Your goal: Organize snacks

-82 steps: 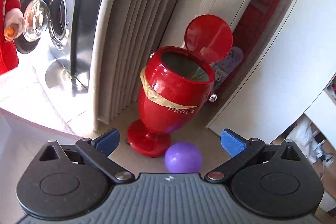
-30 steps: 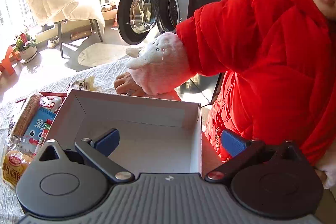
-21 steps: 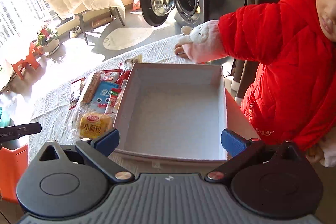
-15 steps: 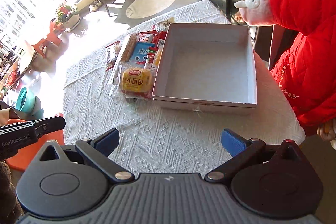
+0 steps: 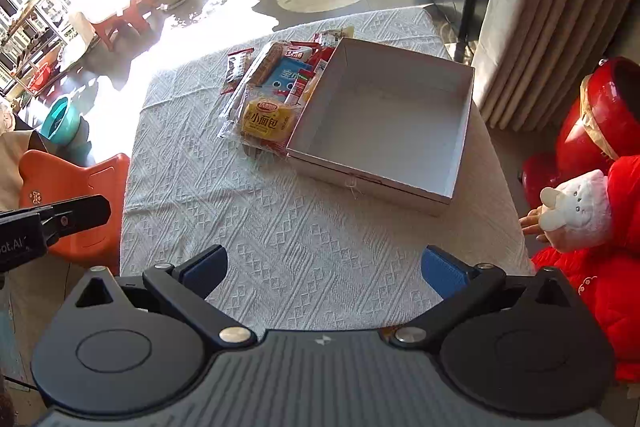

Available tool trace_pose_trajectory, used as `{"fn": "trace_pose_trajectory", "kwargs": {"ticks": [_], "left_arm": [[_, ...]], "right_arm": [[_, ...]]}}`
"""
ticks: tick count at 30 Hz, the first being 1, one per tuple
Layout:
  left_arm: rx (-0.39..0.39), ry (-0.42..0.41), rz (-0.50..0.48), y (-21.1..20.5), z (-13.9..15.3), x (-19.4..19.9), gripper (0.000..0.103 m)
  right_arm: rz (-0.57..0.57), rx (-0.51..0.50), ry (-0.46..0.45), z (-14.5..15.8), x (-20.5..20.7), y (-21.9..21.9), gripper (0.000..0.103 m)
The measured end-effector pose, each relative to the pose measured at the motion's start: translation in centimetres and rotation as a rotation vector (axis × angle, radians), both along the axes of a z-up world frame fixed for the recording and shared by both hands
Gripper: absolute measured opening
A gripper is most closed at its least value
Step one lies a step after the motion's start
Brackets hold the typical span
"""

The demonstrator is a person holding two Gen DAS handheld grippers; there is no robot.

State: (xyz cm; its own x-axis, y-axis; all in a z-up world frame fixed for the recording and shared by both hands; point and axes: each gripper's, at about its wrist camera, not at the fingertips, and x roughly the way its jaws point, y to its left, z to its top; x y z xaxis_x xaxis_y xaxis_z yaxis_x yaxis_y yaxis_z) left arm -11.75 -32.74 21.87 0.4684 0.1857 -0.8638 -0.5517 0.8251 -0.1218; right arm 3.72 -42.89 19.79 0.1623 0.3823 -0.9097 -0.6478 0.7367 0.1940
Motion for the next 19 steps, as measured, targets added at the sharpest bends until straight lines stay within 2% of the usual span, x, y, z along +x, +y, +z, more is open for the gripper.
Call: {"fn": "trace_pose_trajectory", "kwargs": {"ticks": [3, 11, 19], "left_arm": [[0.035, 0.022, -0.029, -1.3, 0.0, 0.5, 0.015], [0.028, 0.033, -0.026, -1.3, -0.5, -0.3, 0.015], [0.018, 0.032, -0.068, -1.2, -0.6, -0.6, 0.015]], "right_arm": [[-0.021, 0.002, -0.040, 0.9, 0.2, -0.8, 0.103], [-0.002, -0.002, -0.035, 0.9, -0.5, 0.3, 0.103], [0.005, -0.028, -0.078, 1.2, -1.7, 1.1, 0.103]]}}
